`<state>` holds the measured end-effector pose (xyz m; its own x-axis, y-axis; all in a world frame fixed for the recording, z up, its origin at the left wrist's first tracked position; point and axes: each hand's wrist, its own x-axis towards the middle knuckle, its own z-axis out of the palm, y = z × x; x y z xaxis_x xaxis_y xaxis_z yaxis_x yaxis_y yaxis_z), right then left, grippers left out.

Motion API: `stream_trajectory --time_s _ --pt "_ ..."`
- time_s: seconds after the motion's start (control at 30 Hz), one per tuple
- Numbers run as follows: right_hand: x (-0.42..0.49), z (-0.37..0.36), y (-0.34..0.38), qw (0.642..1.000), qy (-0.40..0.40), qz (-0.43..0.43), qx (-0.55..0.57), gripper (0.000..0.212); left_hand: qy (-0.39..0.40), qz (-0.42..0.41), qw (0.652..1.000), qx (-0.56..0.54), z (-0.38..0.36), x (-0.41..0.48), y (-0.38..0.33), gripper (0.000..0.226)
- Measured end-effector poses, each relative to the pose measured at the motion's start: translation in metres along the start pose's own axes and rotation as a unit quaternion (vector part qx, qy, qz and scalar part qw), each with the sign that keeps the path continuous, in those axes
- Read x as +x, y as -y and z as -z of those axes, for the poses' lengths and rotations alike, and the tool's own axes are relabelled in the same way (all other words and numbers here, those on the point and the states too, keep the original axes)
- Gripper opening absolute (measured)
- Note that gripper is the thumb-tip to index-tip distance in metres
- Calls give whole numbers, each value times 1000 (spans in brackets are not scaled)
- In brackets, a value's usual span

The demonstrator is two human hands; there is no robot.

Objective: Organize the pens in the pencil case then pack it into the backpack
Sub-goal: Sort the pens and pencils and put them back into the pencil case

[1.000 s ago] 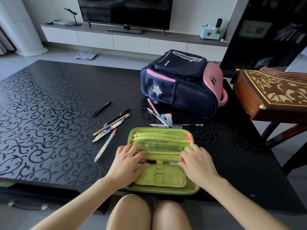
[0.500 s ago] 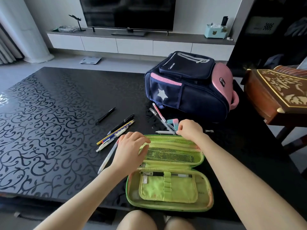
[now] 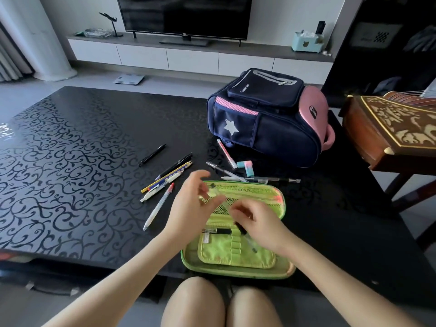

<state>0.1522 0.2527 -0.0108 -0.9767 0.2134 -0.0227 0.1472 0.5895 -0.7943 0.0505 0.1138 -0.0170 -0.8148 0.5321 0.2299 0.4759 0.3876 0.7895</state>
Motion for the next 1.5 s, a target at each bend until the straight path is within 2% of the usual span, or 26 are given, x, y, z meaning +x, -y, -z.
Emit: stream_trajectory --time_s 0.07,0.13,0.23,0.3,0.37,0.43,0.5,0.57,0.67,0.83,0.93,1.1,1.2,1.23,1.33,1.43,1.5 --pt "-8 -7 5 994 -26 -42 100 8 26 83 995 -58 0 -3 -3 41" --pt "-10 -11 12 982 -48 -62 170 9 90 100 983 -121 -3 -9 -8 15" --pt "-8 -12 17 968 -51 -82 232 10 87 101 967 -215 -4 -13 -19 13" --pt "-10 -8 12 974 -71 -88 198 9 74 66 974 -204 0 -12 -20 14" --pt "-15 -1 0 983 -103 -85 126 9 76 -34 995 -51 3 -10 -9 9" --pt "-24 7 -12 988 -120 -82 56 13 94 -136 978 131 3 -13 9 16" --pt "-33 11 -25 989 -115 -94 7 13 139 -160 959 188 1 -19 27 20" --pt "-40 11 -36 989 -101 -106 -27 12 154 -178 952 195 -3 -25 39 16" --pt "-47 4 -45 986 -81 -111 -92 13 134 -194 955 181 -6 -30 49 17" --pt "-47 -8 -53 982 -90 -67 -151 15 119 -204 956 175 2 -29 57 22" --pt "-46 -12 -59 982 -98 -45 -154 14 142 -210 952 173 1 -31 62 23" --pt "-47 -19 -66 980 -131 -19 -148 10 155 -230 940 198 -20 -26 56 13" --pt "-47 -24 -70 977 -155 -11 -148 8 193 -227 939 172 -31 -27 45 11" --pt "-47 -26 -72 976 -162 -7 -149 8 195 -234 938 164 -36 -27 41 8" --pt "-48 -29 -74 971 -181 2 -158 8 192 -210 949 138 -48 -26 36 27" --pt "-46 -30 -75 969 -176 4 -171 7 196 -185 956 119 -48 -25 37 17" --pt "-44 -31 -76 968 -161 8 -194 10 186 -195 953 137 -42 -27 40 17"
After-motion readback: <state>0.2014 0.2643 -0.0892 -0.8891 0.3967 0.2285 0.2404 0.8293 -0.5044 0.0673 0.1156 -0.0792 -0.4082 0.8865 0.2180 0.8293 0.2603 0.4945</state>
